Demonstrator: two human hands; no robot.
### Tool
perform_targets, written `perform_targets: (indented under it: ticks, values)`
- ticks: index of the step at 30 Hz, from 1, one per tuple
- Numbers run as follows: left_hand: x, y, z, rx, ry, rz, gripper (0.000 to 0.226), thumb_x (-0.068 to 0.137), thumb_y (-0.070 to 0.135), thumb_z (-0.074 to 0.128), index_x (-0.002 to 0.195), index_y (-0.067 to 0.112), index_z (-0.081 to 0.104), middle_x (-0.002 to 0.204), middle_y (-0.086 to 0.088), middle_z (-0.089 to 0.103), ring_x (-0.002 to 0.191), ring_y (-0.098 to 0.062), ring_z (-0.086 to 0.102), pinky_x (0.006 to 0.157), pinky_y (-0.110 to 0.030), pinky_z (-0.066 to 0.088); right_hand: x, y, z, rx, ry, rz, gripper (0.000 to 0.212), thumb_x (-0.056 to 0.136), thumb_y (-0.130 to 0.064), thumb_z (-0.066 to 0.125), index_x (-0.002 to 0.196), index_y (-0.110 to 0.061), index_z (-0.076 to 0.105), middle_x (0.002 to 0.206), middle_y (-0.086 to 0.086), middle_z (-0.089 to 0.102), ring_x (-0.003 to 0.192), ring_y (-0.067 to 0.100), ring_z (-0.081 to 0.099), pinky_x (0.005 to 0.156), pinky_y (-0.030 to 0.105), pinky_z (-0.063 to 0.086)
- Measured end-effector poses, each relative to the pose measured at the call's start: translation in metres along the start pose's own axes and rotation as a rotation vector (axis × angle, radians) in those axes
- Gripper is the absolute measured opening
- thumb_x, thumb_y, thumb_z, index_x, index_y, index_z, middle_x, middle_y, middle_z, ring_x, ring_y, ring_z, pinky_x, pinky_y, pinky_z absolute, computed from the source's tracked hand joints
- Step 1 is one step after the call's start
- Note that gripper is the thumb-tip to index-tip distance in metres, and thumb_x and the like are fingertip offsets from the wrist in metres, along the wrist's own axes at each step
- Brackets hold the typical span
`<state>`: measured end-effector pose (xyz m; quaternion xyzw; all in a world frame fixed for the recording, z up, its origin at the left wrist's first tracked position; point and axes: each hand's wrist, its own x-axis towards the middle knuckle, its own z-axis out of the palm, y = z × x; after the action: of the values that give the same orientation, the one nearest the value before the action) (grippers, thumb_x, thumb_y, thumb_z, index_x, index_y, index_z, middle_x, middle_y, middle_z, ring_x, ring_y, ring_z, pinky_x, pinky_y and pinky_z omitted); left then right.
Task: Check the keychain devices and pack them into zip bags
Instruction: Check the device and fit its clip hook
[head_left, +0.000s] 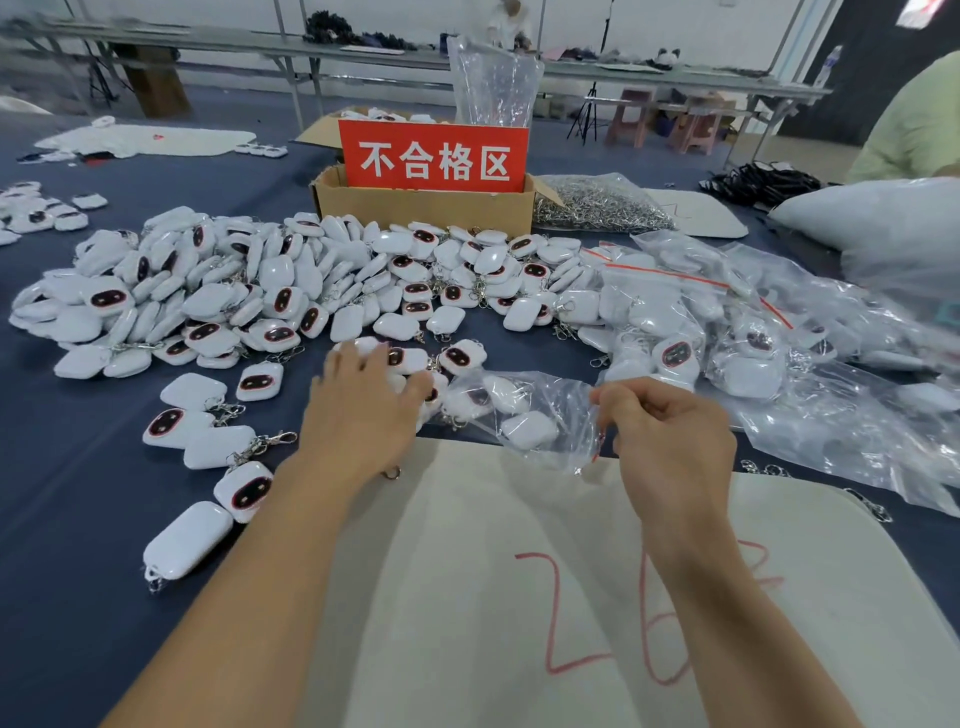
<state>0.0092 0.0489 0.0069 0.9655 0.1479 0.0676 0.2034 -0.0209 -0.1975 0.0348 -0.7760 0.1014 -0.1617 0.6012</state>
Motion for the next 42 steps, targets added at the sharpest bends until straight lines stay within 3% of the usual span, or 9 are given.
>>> perform_targets:
  ticks: [9,14,17,21,28,31,33,36,42]
  values:
    - [-0.007,0.021,-0.009,-0.579,-0.003,0.047,0.061,0.075,0.02,0.06,0.129,0.047,0.066,0.132,0.012,0.063,0.114,0.001,0.057,0.086,-0.015,0.04,-0.006,-0.003,0.002,0.043,0.047,-0.122,0.013,0.078,-0.033,0.065,0.075,-0.038,0.077,0.061,-0.002,0.066,0.051,0.002,0.046,0.05,0.013,0.04]
    - [-0.014,0.021,-0.007,-0.055,0.029,0.046,0.052,0.094,0.035,0.05,0.146,0.034,0.055,0.143,0.002,0.061,0.132,-0.024,0.052,0.105,-0.043,0.042,-0.013,-0.006,0.001,-0.061,0.083,-0.342,0.018,0.077,-0.026,0.069,0.085,-0.04,0.079,0.092,-0.019,0.069,0.084,-0.003,0.059,0.08,0.015,0.047]
    - [-0.013,0.016,-0.004,-0.116,-0.057,0.11,0.054,0.097,0.036,0.052,0.151,0.029,0.05,0.142,0.002,0.059,0.132,-0.024,0.051,0.107,-0.043,0.042,-0.015,-0.006,0.005,-0.394,-0.226,-0.453,0.032,0.08,-0.027,0.078,0.111,-0.037,0.078,0.14,-0.016,0.06,0.133,0.006,0.045,0.118,0.026,0.029]
    - [-0.004,0.011,-0.004,-0.367,0.041,0.05,0.05,0.089,0.021,0.068,0.138,0.032,0.063,0.114,0.008,0.062,0.108,-0.015,0.059,0.089,-0.026,0.043,-0.019,-0.002,0.006,-0.763,-0.465,-0.326,0.037,0.09,-0.04,0.068,0.127,-0.04,0.065,0.145,-0.014,0.05,0.136,0.018,0.044,0.109,0.041,0.033]
    - [-0.01,0.02,-0.004,-0.265,0.318,0.126,0.021,0.09,0.019,0.07,0.107,0.029,0.075,0.095,0.013,0.057,0.093,-0.024,0.06,0.085,-0.038,0.047,-0.021,0.004,0.009,-0.896,-0.317,-0.266,0.04,0.096,-0.05,0.055,0.132,-0.035,0.06,0.153,-0.007,0.047,0.138,0.02,0.041,0.109,0.039,0.024]
    - [-0.017,0.03,-0.009,-0.401,0.465,0.216,0.025,0.089,0.019,0.074,0.111,0.032,0.077,0.104,0.017,0.062,0.09,-0.011,0.062,0.083,-0.035,0.05,-0.023,-0.001,0.01,-0.574,-0.111,-0.388,0.031,0.094,-0.042,0.065,0.123,-0.034,0.071,0.149,-0.01,0.057,0.138,0.012,0.042,0.113,0.025,0.017]
    - [-0.029,0.041,-0.009,-0.568,0.456,0.315,0.03,0.086,0.013,0.078,0.106,0.036,0.079,0.103,0.021,0.067,0.09,-0.001,0.063,0.081,-0.021,0.049,-0.025,-0.004,0.008,-0.233,-0.02,-0.368,0.019,0.091,-0.04,0.064,0.106,-0.041,0.076,0.11,-0.022,0.073,0.107,0.001,0.062,0.1,0.014,0.038]
    - [-0.047,0.059,-0.006,-0.699,0.367,0.494,0.039,0.081,-0.003,0.076,0.099,0.032,0.083,0.105,0.021,0.073,0.102,-0.001,0.067,0.085,-0.016,0.051,-0.024,-0.01,0.009,0.103,-0.203,-0.104,0.015,0.091,-0.042,0.063,0.092,-0.039,0.078,0.077,-0.008,0.075,0.065,0.015,0.072,0.066,0.023,0.054]
    - [-0.06,0.071,0.006,-0.75,0.196,0.611,0.04,0.081,-0.004,0.075,0.108,0.026,0.082,0.114,0.02,0.075,0.113,0.005,0.066,0.099,-0.015,0.048,-0.014,-0.014,0.002,0.466,-0.418,0.182,0.024,0.103,-0.013,0.059,0.09,-0.01,0.08,0.082,0.012,0.077,0.062,0.021,0.068,0.062,0.027,0.059]
